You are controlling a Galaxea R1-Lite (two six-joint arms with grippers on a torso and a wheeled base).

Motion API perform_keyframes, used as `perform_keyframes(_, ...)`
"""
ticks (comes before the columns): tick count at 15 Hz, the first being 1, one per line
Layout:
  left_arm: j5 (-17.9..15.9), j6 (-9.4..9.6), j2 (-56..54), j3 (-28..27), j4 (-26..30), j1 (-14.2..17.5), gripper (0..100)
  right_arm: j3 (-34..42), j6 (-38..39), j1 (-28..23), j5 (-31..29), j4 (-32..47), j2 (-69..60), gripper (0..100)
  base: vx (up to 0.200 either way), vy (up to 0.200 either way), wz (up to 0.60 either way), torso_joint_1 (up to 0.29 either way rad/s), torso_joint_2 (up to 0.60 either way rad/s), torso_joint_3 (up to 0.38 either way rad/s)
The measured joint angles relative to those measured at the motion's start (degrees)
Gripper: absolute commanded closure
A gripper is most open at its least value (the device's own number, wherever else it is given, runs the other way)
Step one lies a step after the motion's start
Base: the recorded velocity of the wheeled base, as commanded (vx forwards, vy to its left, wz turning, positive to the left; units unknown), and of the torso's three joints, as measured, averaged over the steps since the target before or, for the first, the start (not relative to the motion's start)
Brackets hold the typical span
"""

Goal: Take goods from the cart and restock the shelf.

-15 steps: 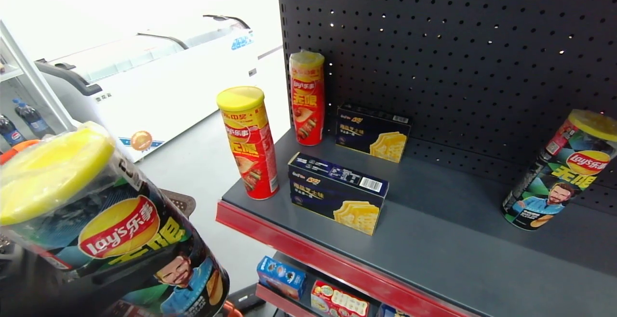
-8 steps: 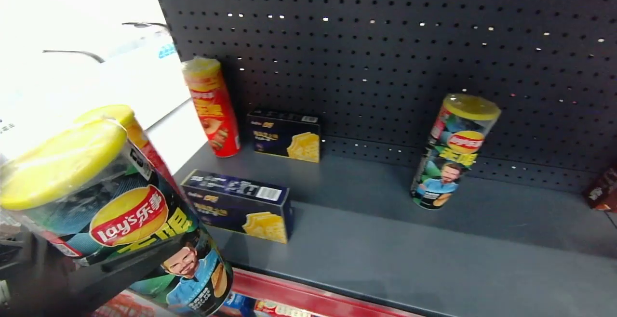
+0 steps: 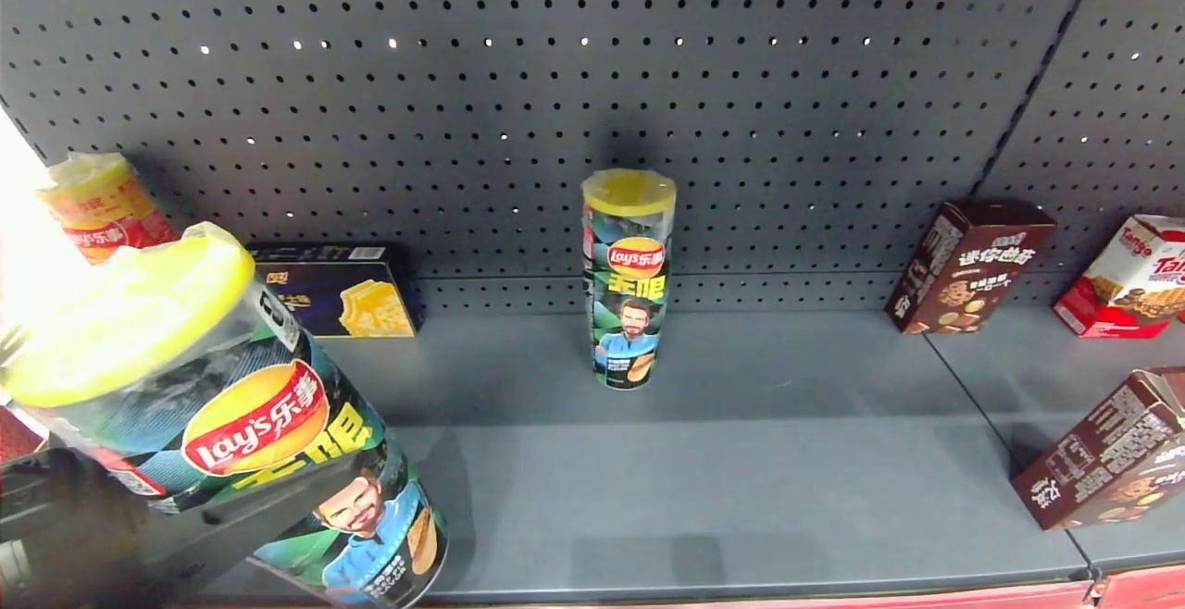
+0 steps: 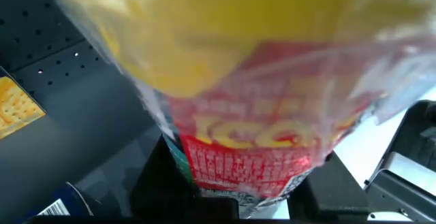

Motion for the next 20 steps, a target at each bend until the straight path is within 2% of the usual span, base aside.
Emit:
perform_keyframes(4,0.20,-0.16,-0.09,0.11,0.02,0.00,100,0.00,0.00,0.00,0.04,-0.02,0.00,0,0.000,0.000,0.00,0.000,0.00,0.000)
perform_keyframes(8,0.26,-1.15,-0.18,0.63,0.04,0.05,100,0.00,-0.01,-0.02,0.02,-0.02,0.00,0,0.000,0.000,0.00,0.000,0.00,0.000)
perform_keyframes(14,0.46,-1.19,-0.61,1.65,0.00,0.16,100,0.00,-0.15,-0.02,0.02,0.07,0.00,0,0.000,0.000,0.00,0.000,0.00,0.000)
perform_keyframes(17,0.48,-1.12,-0.74,1.73,0.00,0.18,100,-0.11,-2.77,-0.18,-0.11,0.10,0.21,0,0.000,0.000,0.00,0.000,0.00,0.000)
perform_keyframes(20,0.50,-1.17,-1.93,1.73,0.26,0.18,100,-1.57,-1.51,0.04,0.55,-0.52,0.69,0,0.000,0.000,0.00,0.000,0.00,0.000)
